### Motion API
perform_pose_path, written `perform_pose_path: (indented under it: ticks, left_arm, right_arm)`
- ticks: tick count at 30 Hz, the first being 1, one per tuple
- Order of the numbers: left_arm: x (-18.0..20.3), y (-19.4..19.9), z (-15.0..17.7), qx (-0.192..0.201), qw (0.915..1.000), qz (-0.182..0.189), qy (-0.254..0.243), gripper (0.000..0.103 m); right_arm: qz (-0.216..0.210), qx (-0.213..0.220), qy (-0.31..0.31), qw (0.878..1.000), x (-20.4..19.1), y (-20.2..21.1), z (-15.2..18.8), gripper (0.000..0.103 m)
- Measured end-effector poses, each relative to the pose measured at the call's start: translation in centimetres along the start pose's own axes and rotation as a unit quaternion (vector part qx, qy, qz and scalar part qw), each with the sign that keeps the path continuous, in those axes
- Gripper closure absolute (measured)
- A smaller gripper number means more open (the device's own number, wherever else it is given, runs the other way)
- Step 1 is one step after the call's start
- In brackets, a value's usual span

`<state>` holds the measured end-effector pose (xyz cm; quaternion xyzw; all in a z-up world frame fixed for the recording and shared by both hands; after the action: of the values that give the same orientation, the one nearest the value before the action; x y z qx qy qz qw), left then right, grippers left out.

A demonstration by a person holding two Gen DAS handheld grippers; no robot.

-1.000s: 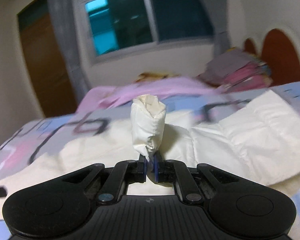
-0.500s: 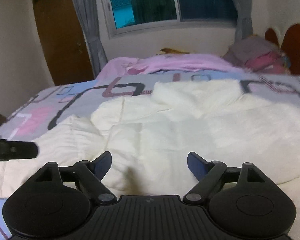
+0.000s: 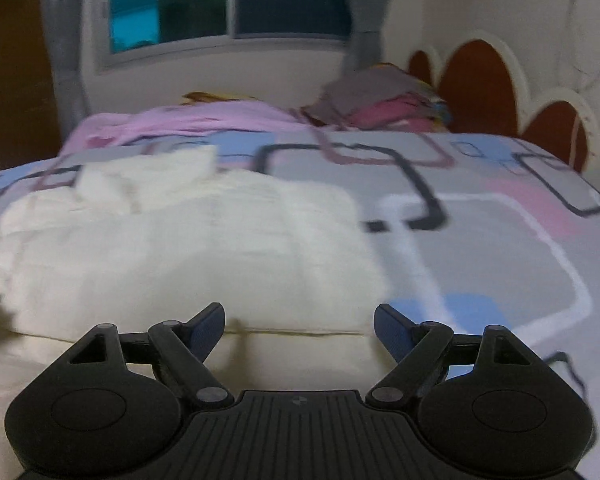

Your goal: Fold large clothes

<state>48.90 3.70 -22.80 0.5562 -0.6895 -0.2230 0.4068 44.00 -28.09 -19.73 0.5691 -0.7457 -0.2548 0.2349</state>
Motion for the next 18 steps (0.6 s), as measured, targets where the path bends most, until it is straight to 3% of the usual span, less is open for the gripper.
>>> perform_pose_path:
  ticks: [1, 2, 4, 5, 10, 11, 12, 18]
  left_arm:
    - [0.0, -0.1, 0.1, 0.007, 1.0000, 0.002, 0.000, 0.056]
    - [0.0, -0.2, 0.2, 0.012, 0.9999, 0.010, 0.001, 0.069]
    - [-0.2, -0.2, 0.4, 0.012, 0.9998, 0.011, 0.012, 0.074]
    - [-0.2, -0.1, 0.4, 0.015, 0.9997, 0.011, 0.013, 0.081]
    - [-0.3, 1.0, -0.2, 0.037, 0.9992, -0.001, 0.015, 0.087]
    - [-0.6, 1.4, -0.3, 0.045, 0.9988, -0.008, 0.016, 0.087]
    - [-0.9, 1.6, -0.2, 0.050, 0.9985, -0.010, 0.019, 0.089]
    - [-1.8, 0.3, 0.5, 0.027, 0.9986, -0.044, 0.006, 0.091]
  right_arm:
    - [0.002, -0.002, 0.002, 1.000, 0.8, -0.4, 0.1, 0.021]
    - [0.002, -0.007, 0.005, 1.000, 1.3, -1.1, 0.3, 0.027]
    - [-0.011, -0.028, 0.006, 1.000, 1.8, -2.3, 0.8, 0.047]
    - [-0.019, -0.041, -0.003, 0.999, 2.0, -3.1, 1.1, 0.048]
    - [-0.052, -0.059, -0.030, 0.996, 2.1, -4.4, 0.7, 0.049]
    - [-0.068, -0.058, -0.027, 0.996, 1.6, -4.3, 0.5, 0.072]
    - [-0.080, -0.064, -0.025, 0.994, 1.1, -4.3, 0.4, 0.083]
    - [-0.069, -0.074, -0.033, 0.994, 2.2, -4.4, 0.9, 0.087]
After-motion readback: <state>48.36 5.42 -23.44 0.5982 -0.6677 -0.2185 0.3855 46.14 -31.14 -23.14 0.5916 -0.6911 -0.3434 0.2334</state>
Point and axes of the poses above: each gripper's, at about its wrist camera, not at the fingertips, and y roughly against the way its jaws point, x to its right, z to its underside, the point moved 8 cm from there along -y, roughly the way its jaws point, and after that the axes turned 6 degrees about z, right-handed, at the moved point
